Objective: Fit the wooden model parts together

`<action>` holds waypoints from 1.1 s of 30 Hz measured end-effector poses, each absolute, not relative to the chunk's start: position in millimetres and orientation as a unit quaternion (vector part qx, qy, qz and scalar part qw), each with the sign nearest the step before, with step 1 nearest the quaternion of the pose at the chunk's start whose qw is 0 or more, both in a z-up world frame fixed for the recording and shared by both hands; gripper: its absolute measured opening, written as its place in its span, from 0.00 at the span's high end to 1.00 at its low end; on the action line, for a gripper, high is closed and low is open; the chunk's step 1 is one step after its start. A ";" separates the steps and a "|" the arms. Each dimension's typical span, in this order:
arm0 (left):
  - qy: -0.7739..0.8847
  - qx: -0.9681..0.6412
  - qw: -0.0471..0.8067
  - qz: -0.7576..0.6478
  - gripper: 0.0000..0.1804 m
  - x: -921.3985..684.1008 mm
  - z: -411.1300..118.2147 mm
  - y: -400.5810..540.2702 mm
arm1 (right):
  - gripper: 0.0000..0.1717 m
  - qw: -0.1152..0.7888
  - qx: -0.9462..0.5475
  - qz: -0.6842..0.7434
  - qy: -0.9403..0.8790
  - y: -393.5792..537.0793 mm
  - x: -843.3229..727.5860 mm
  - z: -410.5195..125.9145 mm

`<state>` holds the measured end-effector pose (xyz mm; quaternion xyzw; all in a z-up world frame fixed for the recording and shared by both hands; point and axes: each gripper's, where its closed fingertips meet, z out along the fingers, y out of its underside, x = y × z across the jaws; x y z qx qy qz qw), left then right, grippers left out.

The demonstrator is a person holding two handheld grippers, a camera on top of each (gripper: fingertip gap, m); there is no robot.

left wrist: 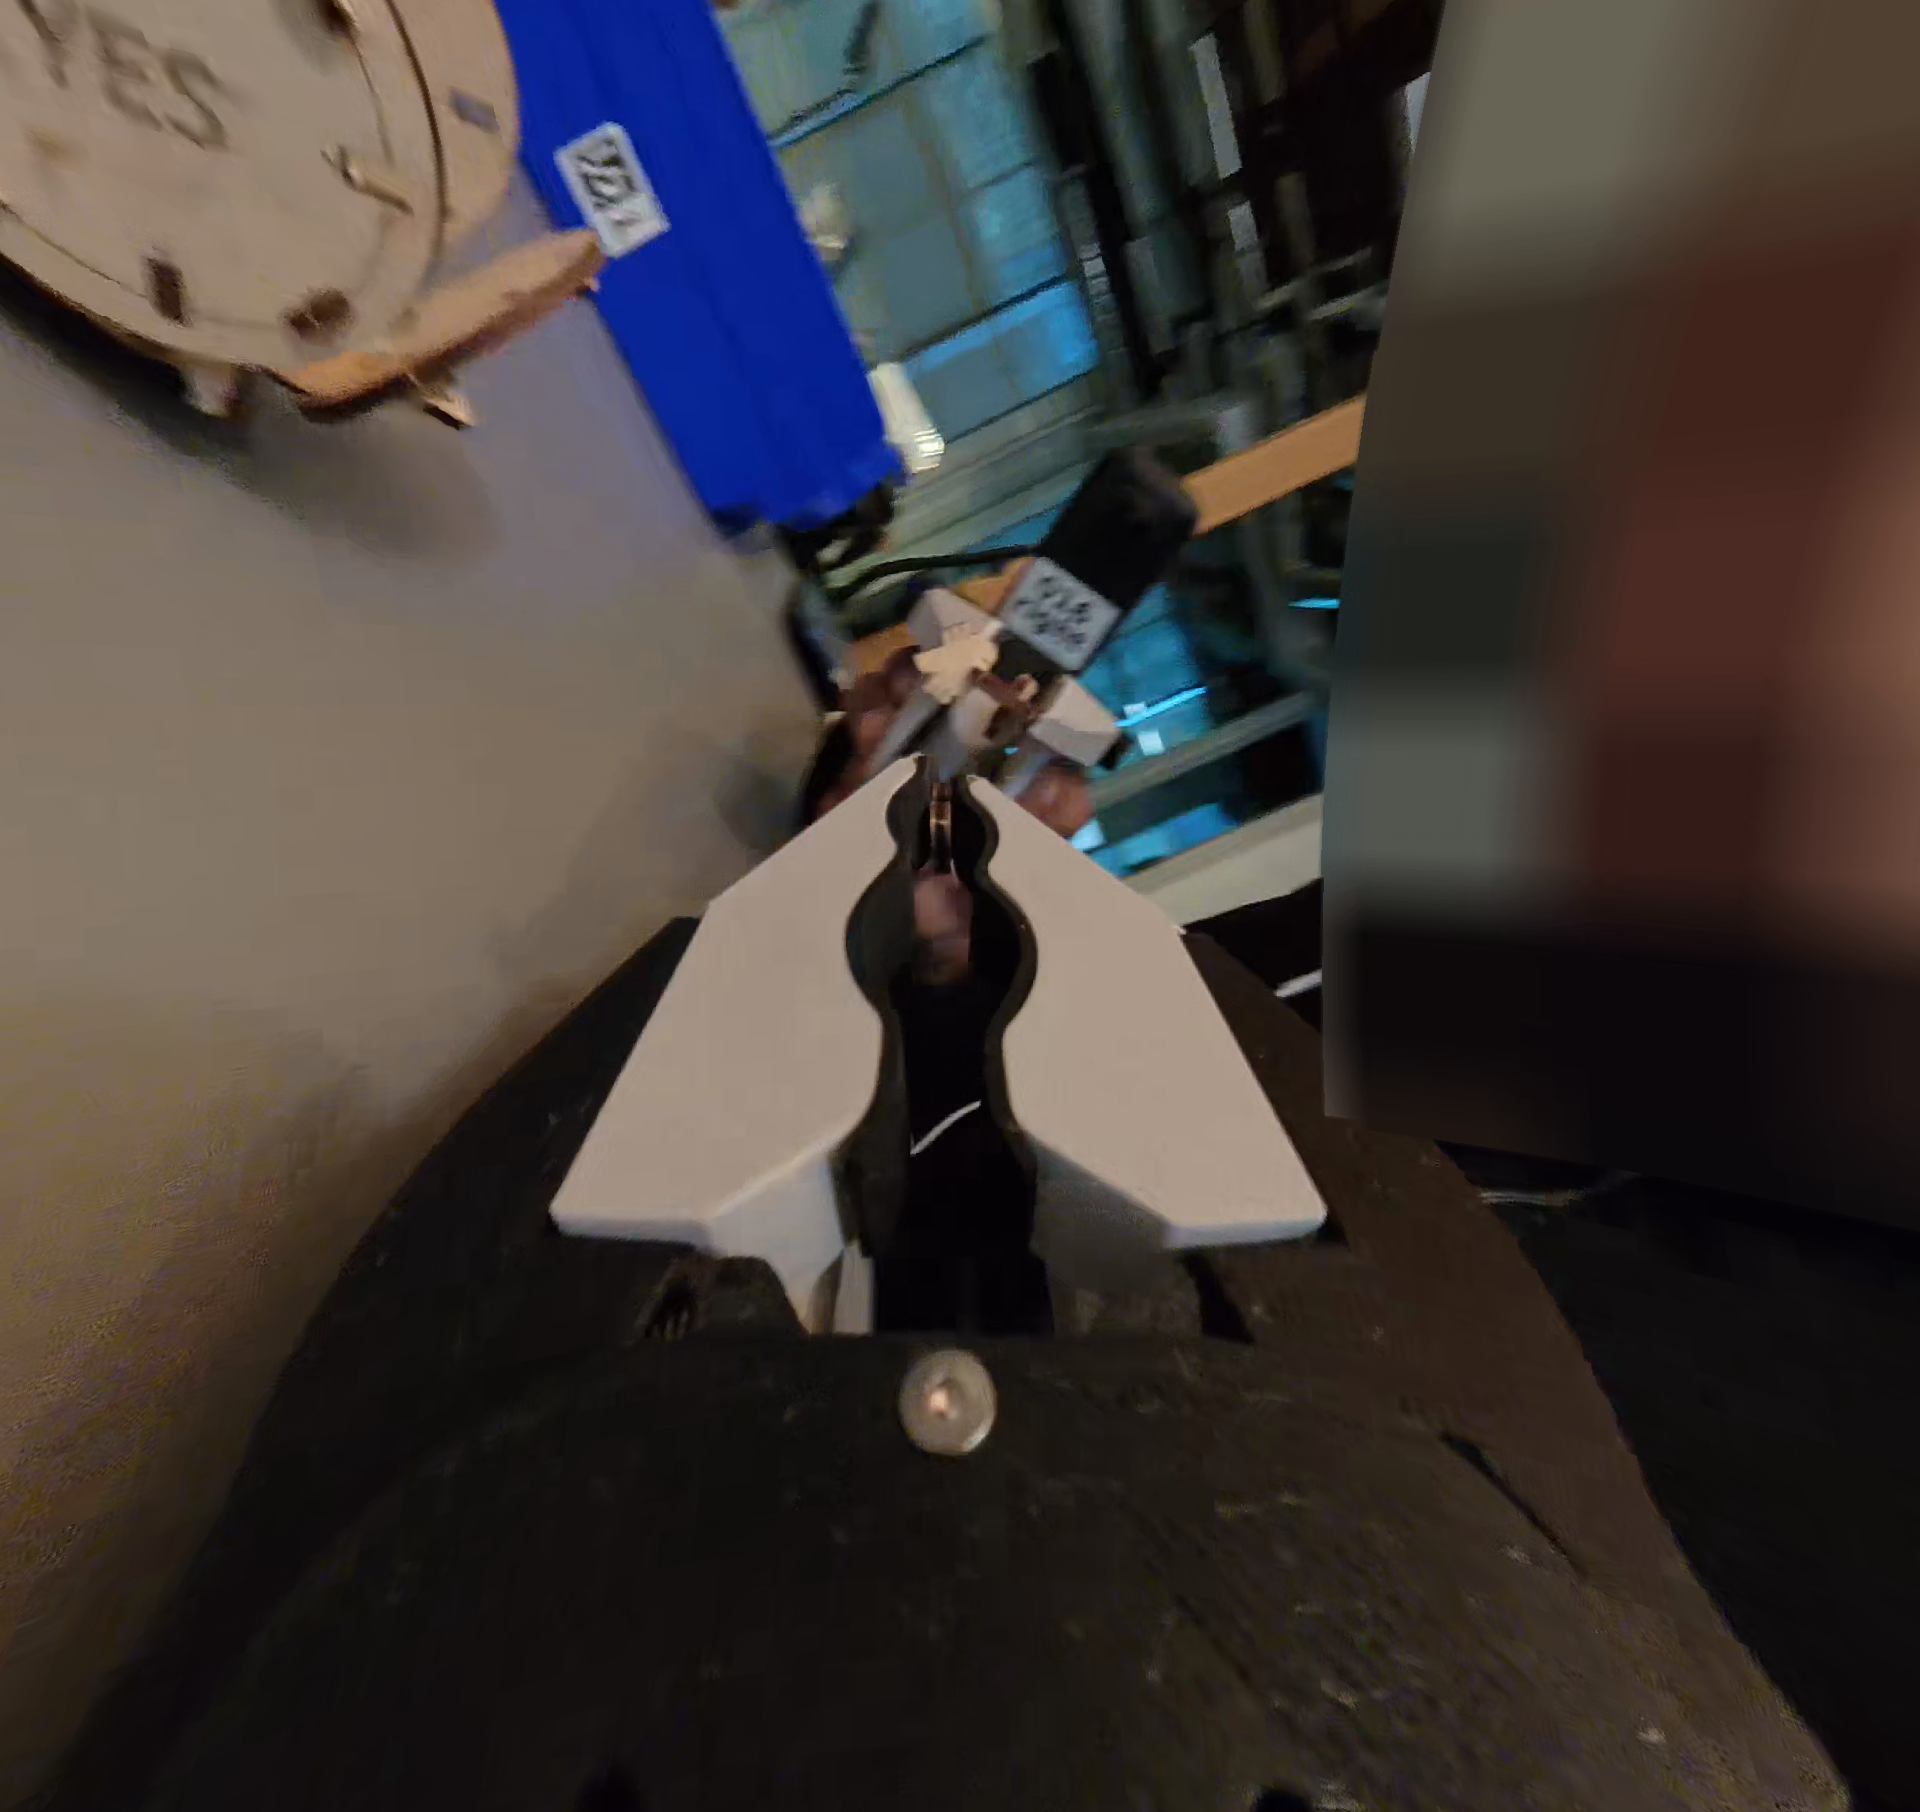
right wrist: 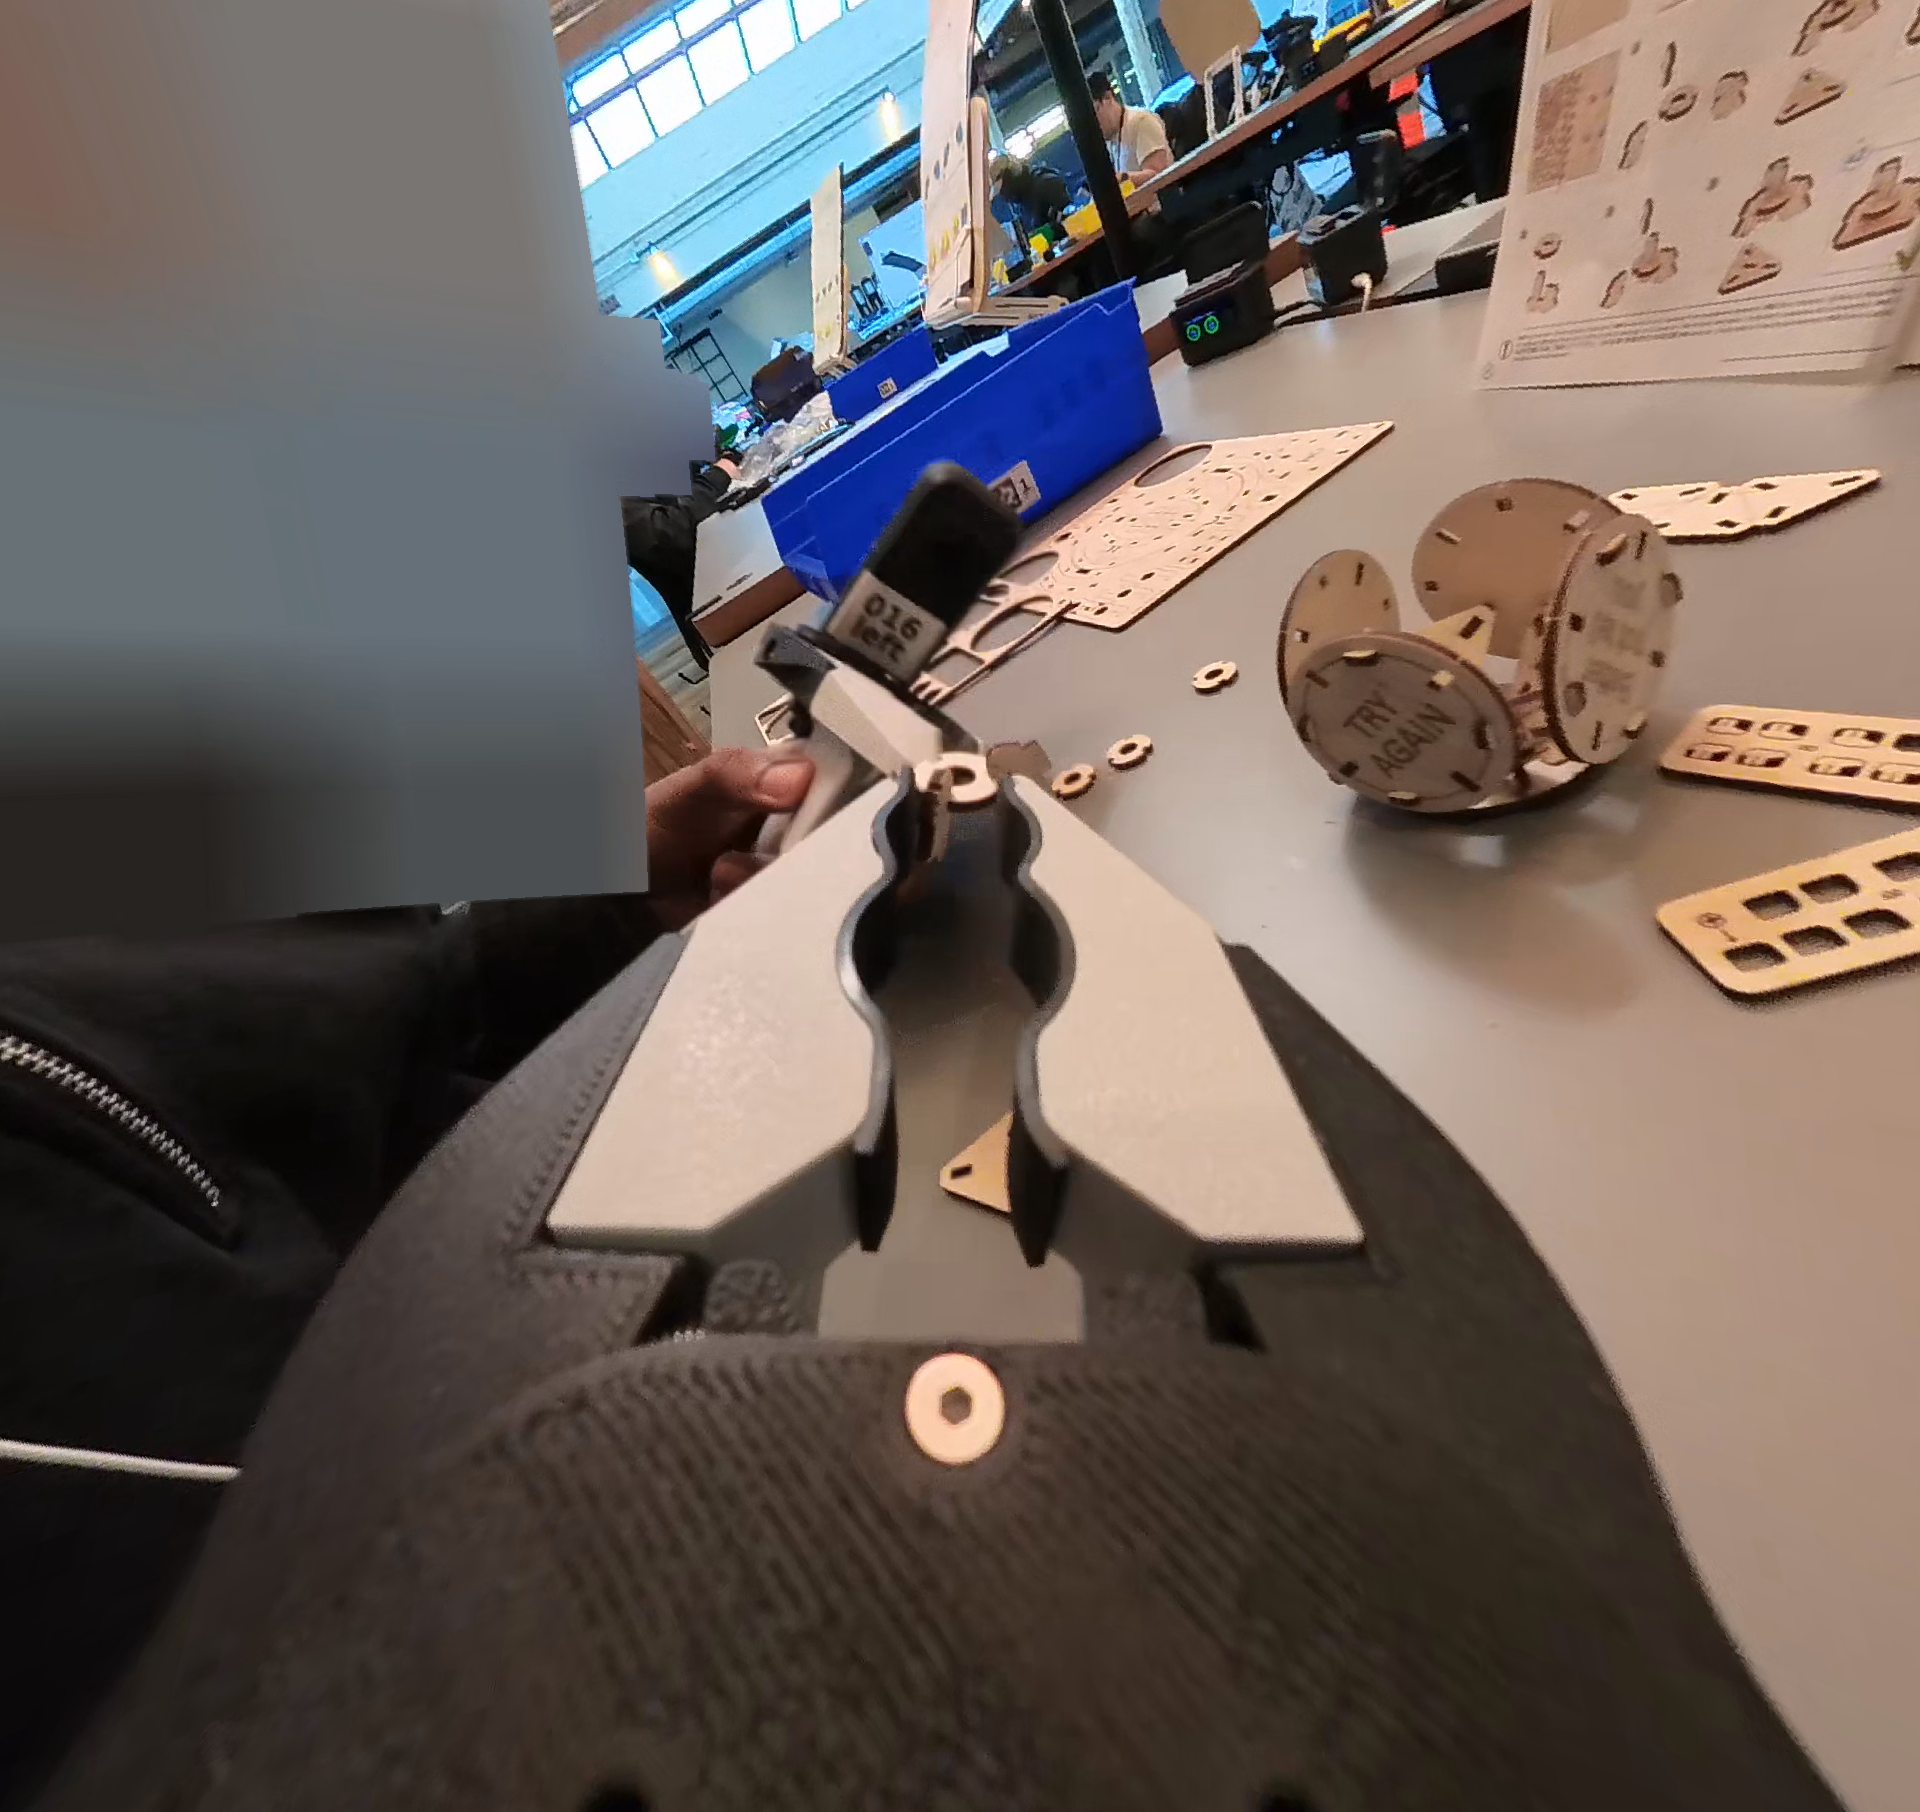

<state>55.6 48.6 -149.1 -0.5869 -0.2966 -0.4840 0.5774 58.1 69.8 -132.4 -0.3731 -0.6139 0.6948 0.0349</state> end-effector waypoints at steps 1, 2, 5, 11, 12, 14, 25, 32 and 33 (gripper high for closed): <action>-0.297 -0.609 0.578 -0.456 1.00 53.0 -152.0 47.1 | 0.93 0.036 -0.373 0.692 -0.617 69.1 58.0 -133.1; -0.295 -0.625 0.578 -0.434 0.99 50.7 -153.1 44.8 | 0.93 0.038 -0.373 0.689 -0.620 68.1 58.0 -134.0; -0.291 -0.656 0.575 -0.393 0.99 45.6 -154.8 38.1 | 0.92 0.042 -0.372 0.680 -0.631 65.0 58.2 -136.8; -0.270 -0.733 0.531 -0.329 0.84 50.4 -176.8 35.2 | 0.93 0.049 -0.372 0.673 -0.638 63.7 58.1 -138.4; -0.268 -0.748 0.522 -0.310 0.82 49.5 -180.6 33.8 | 0.93 0.049 -0.372 0.673 -0.637 63.7 58.0 -138.5; -0.258 -0.773 0.509 -0.277 0.81 48.0 -184.9 29.8 | 0.93 0.049 -0.373 0.672 -0.638 63.9 57.9 -138.8; -0.255 -0.785 0.503 -0.257 0.79 46.6 -189.4 25.0 | 0.92 0.057 -0.376 0.663 -0.644 63.5 56.7 -141.4; -0.139 -0.899 0.408 -0.079 0.79 57.6 -218.1 26.5 | 0.92 0.057 -0.377 0.662 -0.646 63.5 56.4 -142.0; -0.135 -0.899 0.412 -0.061 0.79 54.3 -217.4 26.0 | 0.92 0.057 -0.376 0.662 -0.645 63.6 56.5 -141.8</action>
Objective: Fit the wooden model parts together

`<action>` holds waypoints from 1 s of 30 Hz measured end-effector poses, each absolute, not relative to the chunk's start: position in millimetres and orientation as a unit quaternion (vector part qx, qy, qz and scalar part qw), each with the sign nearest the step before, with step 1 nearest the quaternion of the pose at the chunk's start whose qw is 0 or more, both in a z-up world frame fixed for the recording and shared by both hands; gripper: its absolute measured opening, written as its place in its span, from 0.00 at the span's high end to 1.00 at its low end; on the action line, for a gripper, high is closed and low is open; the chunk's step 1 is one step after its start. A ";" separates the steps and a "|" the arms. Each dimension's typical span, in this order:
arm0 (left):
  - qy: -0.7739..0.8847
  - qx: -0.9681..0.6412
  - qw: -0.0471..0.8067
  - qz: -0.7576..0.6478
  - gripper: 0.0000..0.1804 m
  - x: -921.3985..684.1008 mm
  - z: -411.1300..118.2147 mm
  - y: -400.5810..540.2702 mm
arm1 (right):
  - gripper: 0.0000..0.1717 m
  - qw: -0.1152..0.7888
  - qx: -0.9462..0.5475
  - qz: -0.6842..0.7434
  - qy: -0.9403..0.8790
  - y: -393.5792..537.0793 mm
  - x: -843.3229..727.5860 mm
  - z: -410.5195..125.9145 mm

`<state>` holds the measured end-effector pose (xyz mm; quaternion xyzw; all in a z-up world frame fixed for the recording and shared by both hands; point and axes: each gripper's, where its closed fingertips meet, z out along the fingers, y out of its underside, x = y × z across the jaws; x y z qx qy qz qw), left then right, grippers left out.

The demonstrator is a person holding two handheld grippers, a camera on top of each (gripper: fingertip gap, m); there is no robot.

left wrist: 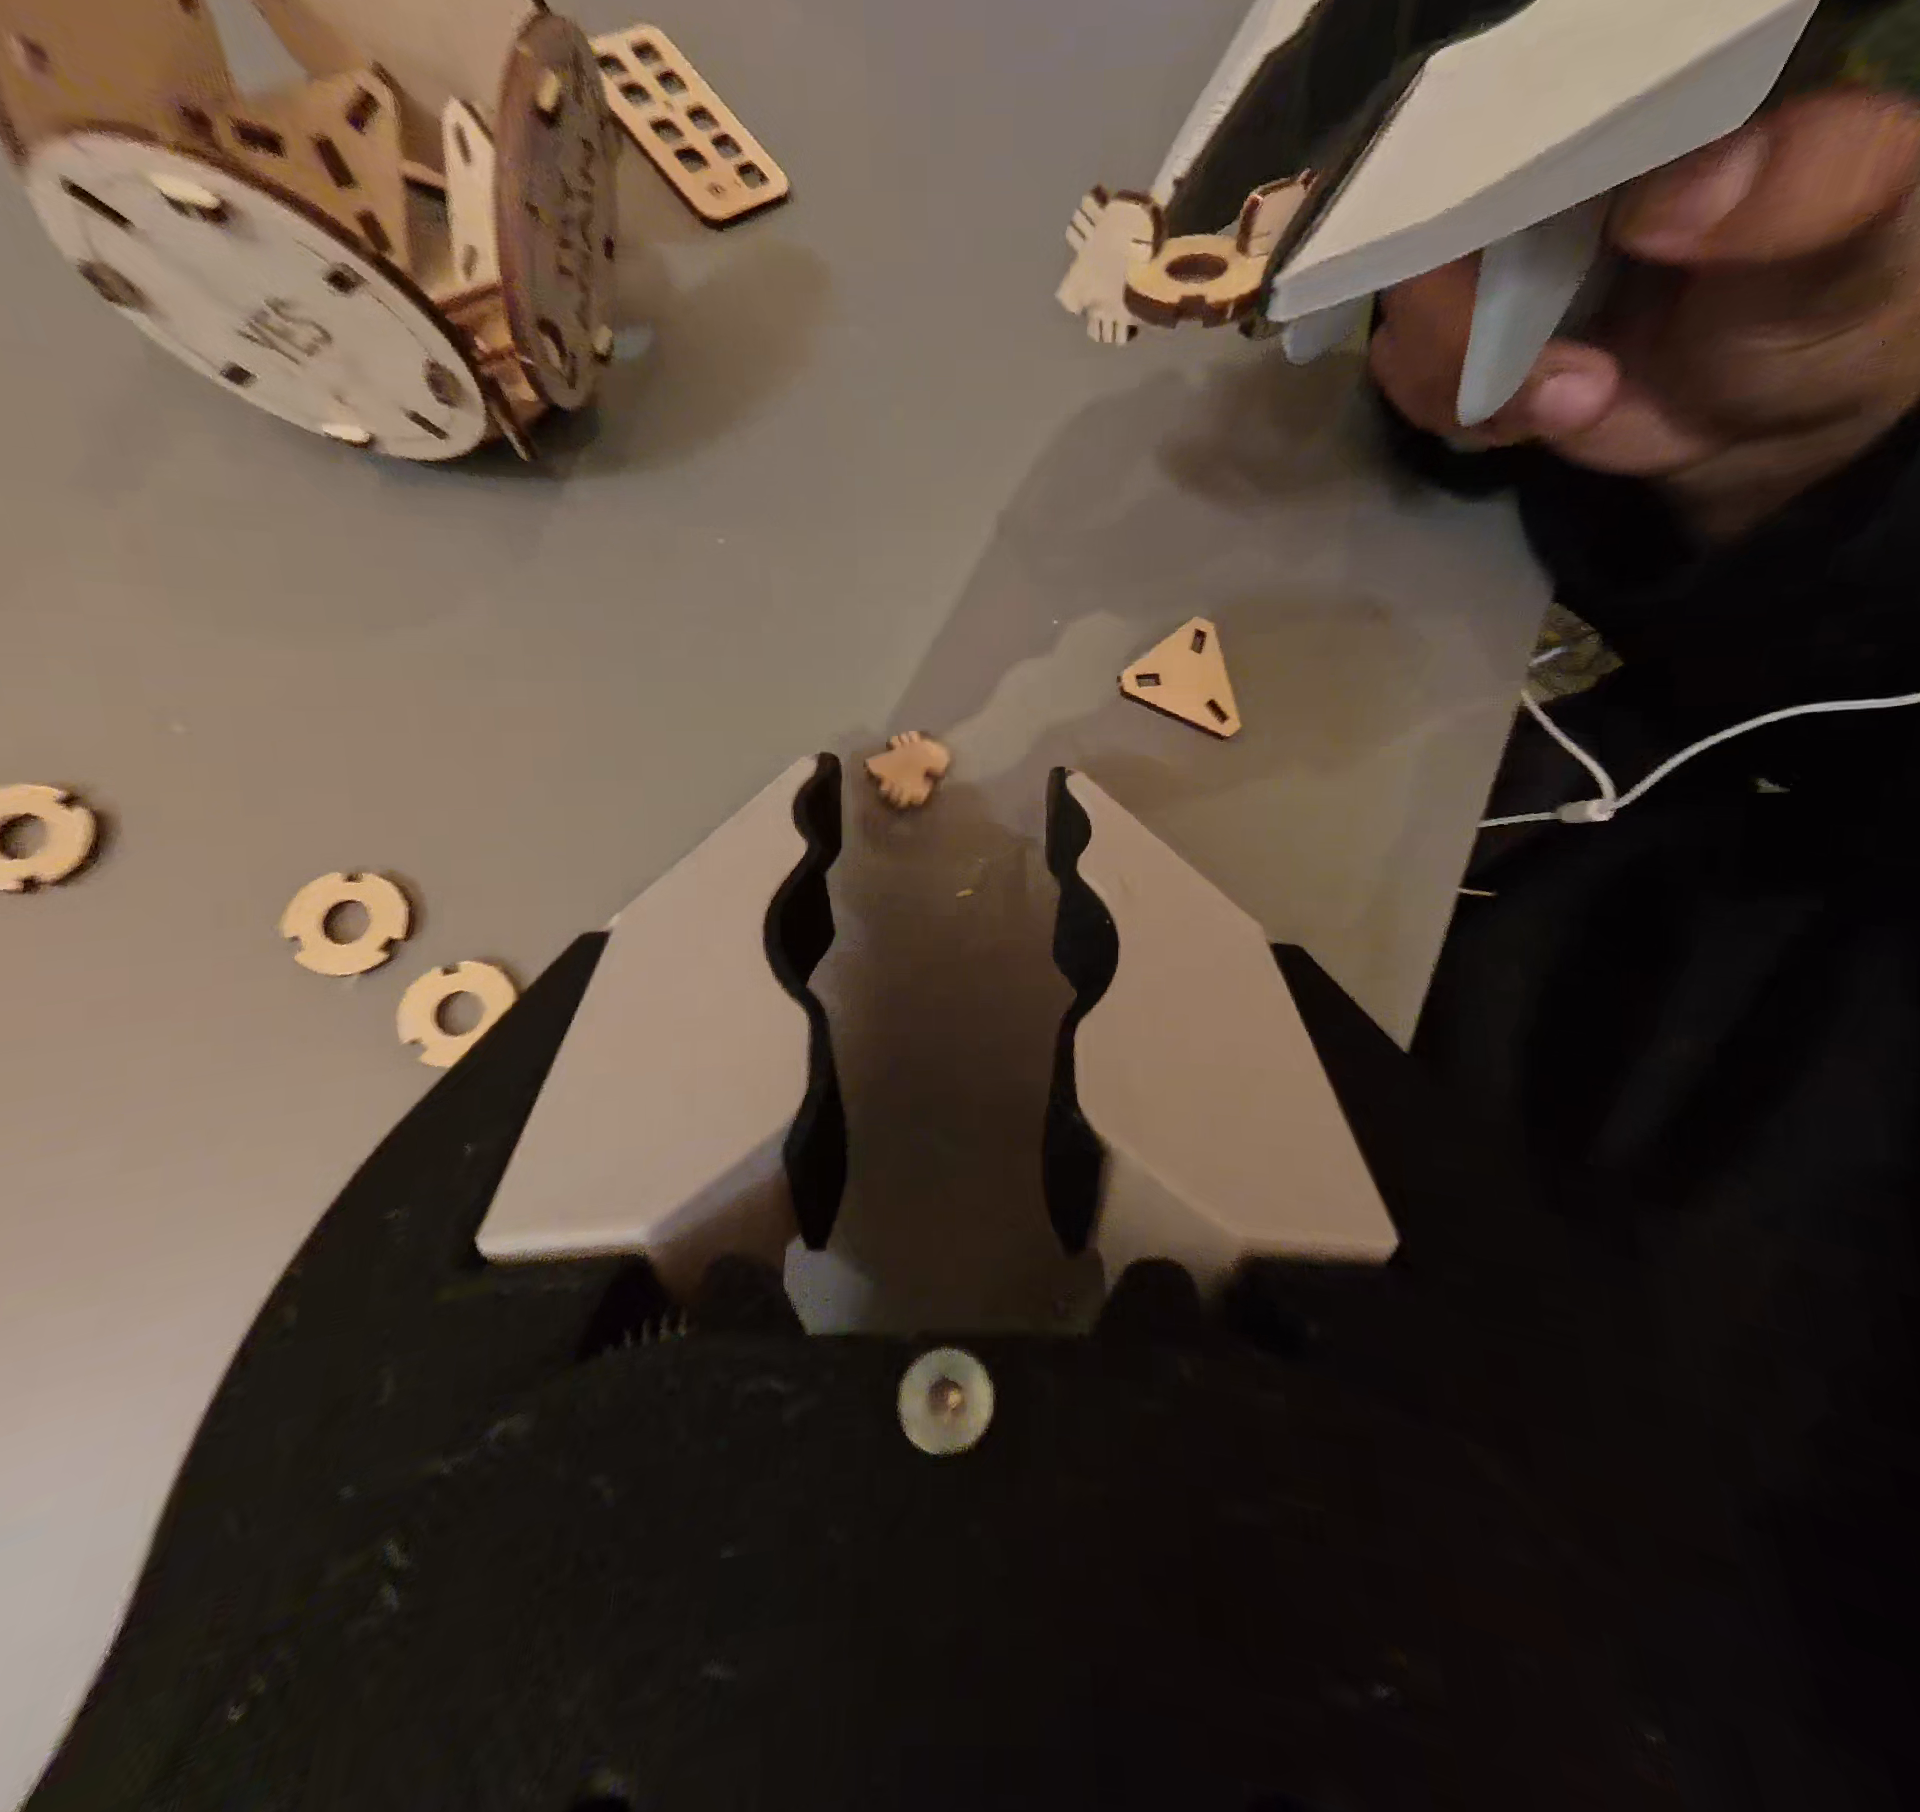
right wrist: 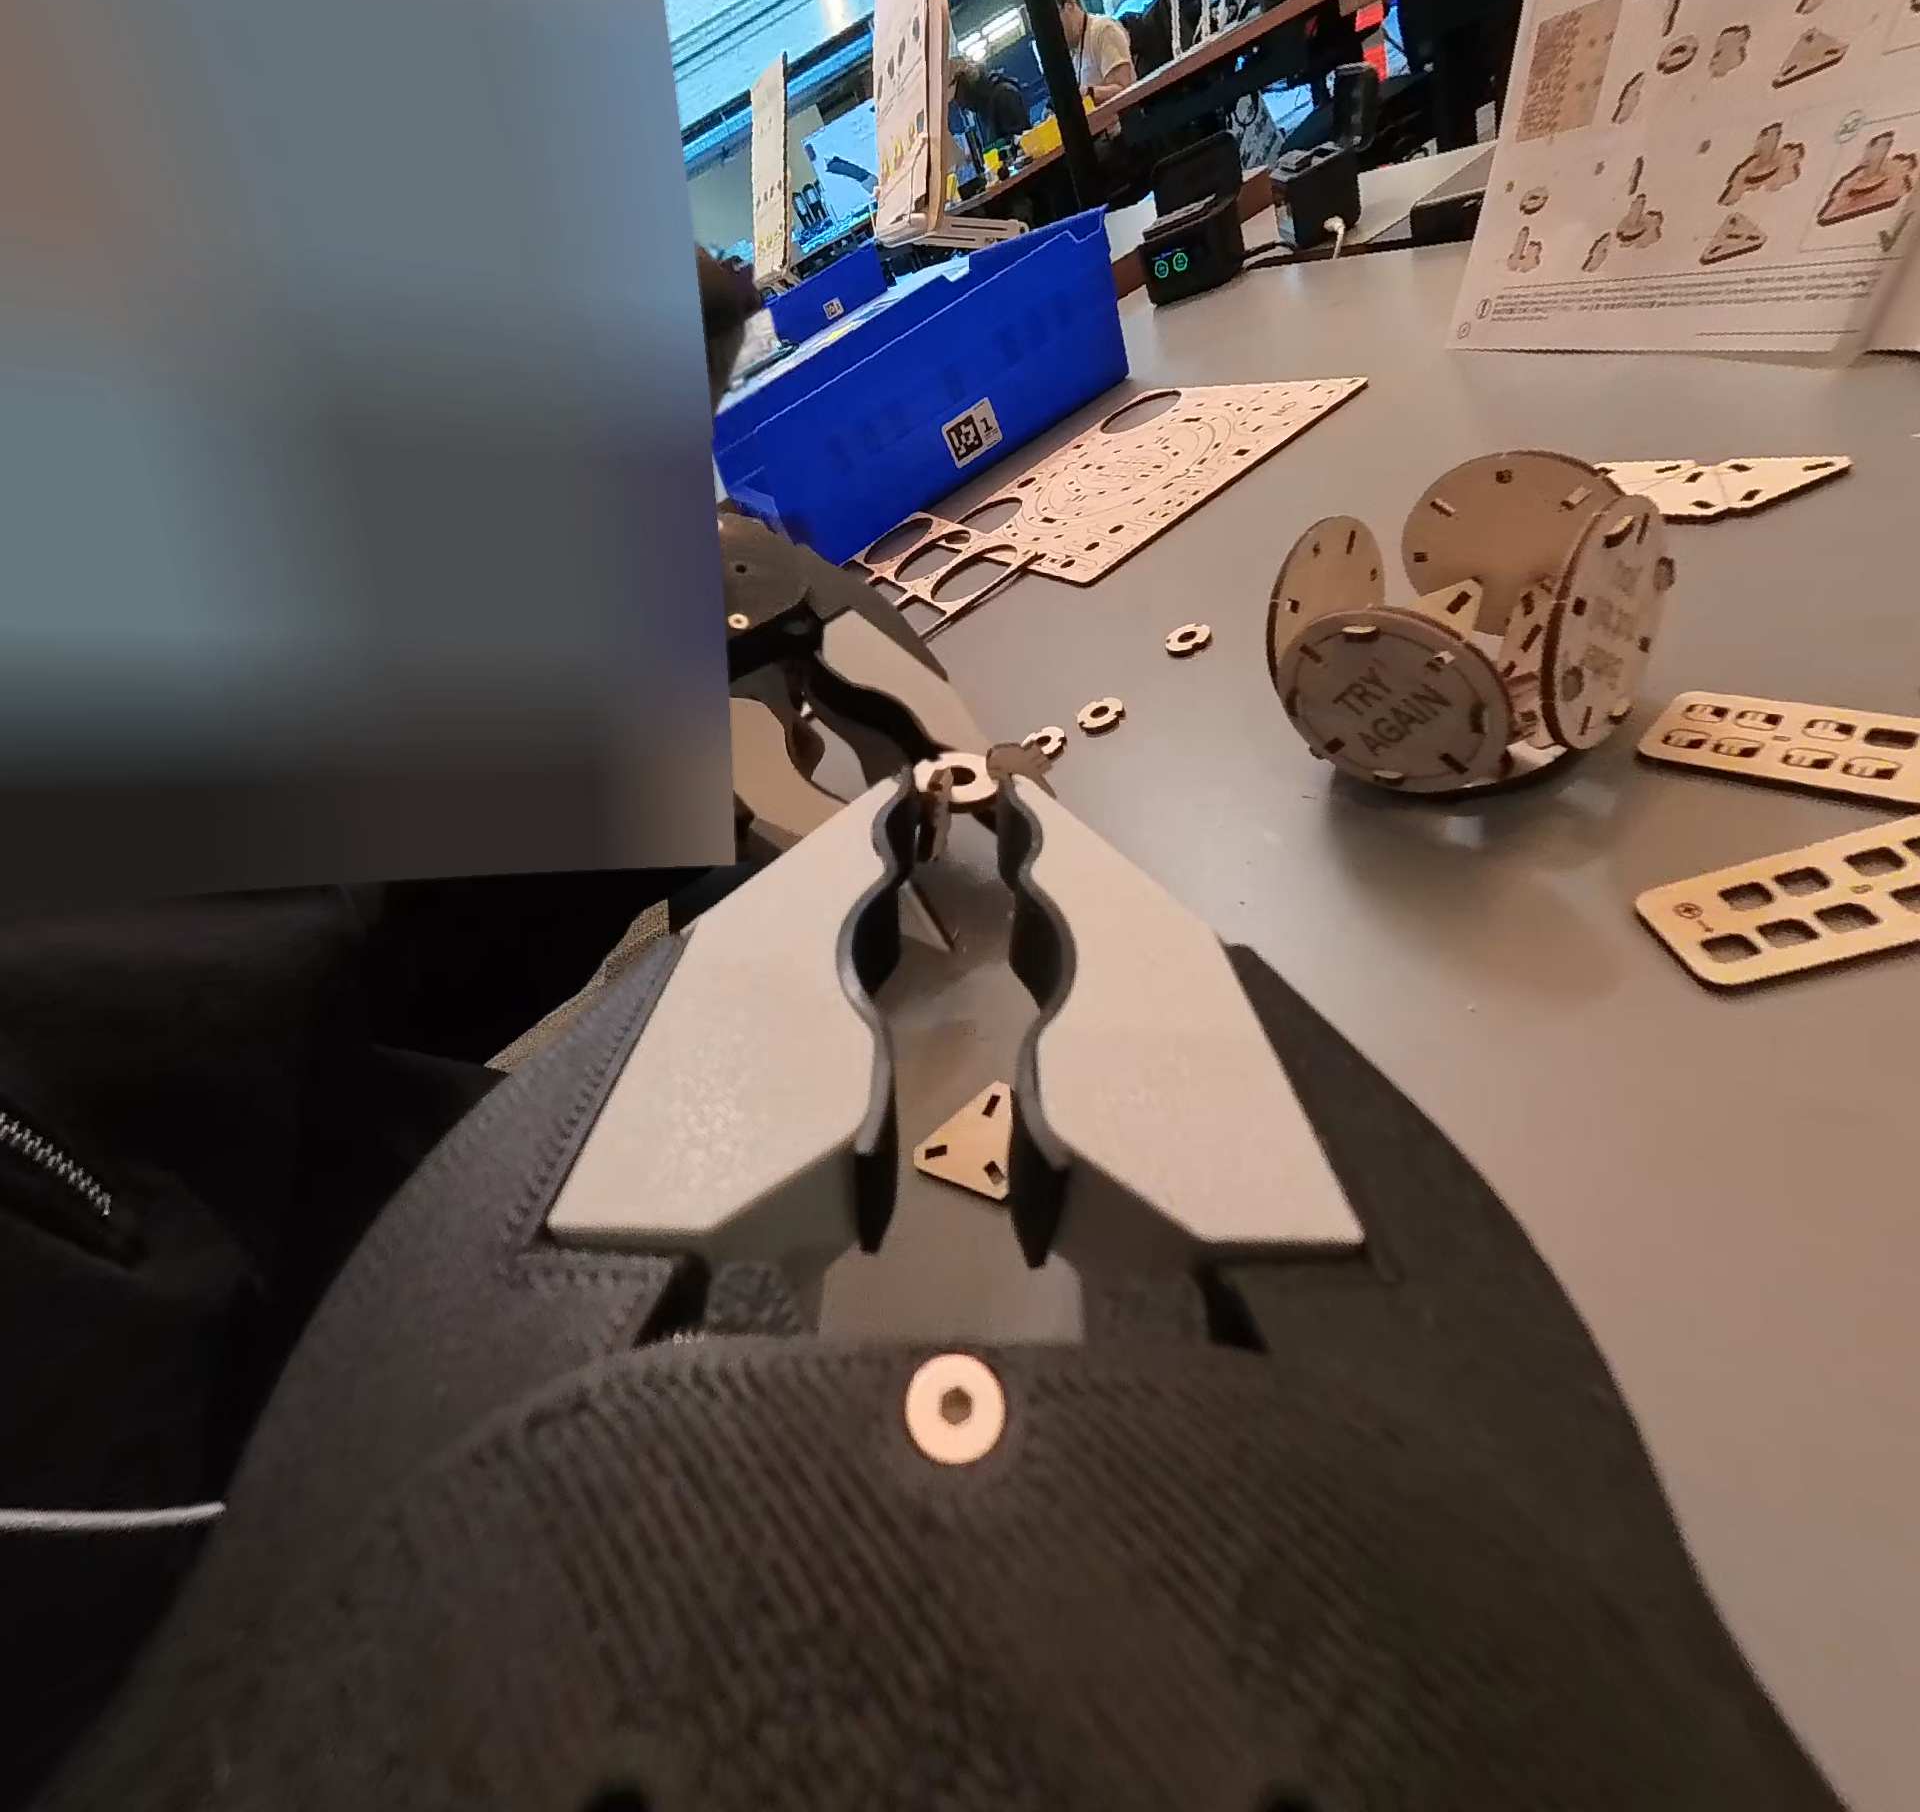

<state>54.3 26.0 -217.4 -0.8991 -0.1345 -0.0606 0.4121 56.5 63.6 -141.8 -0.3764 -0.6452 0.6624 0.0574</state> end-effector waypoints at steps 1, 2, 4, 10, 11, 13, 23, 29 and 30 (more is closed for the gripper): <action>-0.133 -0.897 0.418 -0.050 0.79 51.5 -215.4 25.0 | 0.92 0.058 -0.376 0.663 -0.645 63.9 56.5 -141.6; -0.135 -0.894 0.425 -0.049 0.80 49.3 -212.6 23.8 | 0.92 0.058 -0.376 0.663 -0.645 64.1 56.6 -141.5; -0.149 -0.884 0.439 -0.053 0.80 44.3 -206.9 20.6 | 0.92 0.062 -0.377 0.662 -0.644 65.9 56.1 -141.5; -0.172 -0.872 0.452 -0.075 0.83 43.0 -207.7 23.7 | 0.92 0.069 -0.383 0.660 -0.643 70.4 53.8 -142.0; -0.171 -0.872 0.452 -0.072 0.85 43.7 -207.9 25.8 | 0.92 0.069 -0.383 0.660 -0.643 70.4 53.8 -142.1; -0.164 -0.879 0.443 -0.064 0.86 44.9 -211.1 27.5 | 0.92 0.068 -0.383 0.659 -0.644 70.0 53.9 -142.4; -0.128 -0.891 0.416 -0.131 0.83 76.3 -217.8 39.4 | 0.92 0.065 -0.383 0.660 -0.644 69.9 53.9 -142.4; -0.152 -0.881 0.440 -0.087 0.84 52.6 -207.3 35.6 | 0.92 0.067 -0.383 0.661 -0.642 71.5 53.7 -141.7; -0.158 -0.883 0.433 -0.085 0.84 49.5 -209.2 33.9 | 0.92 0.066 -0.383 0.662 -0.641 71.6 53.7 -141.6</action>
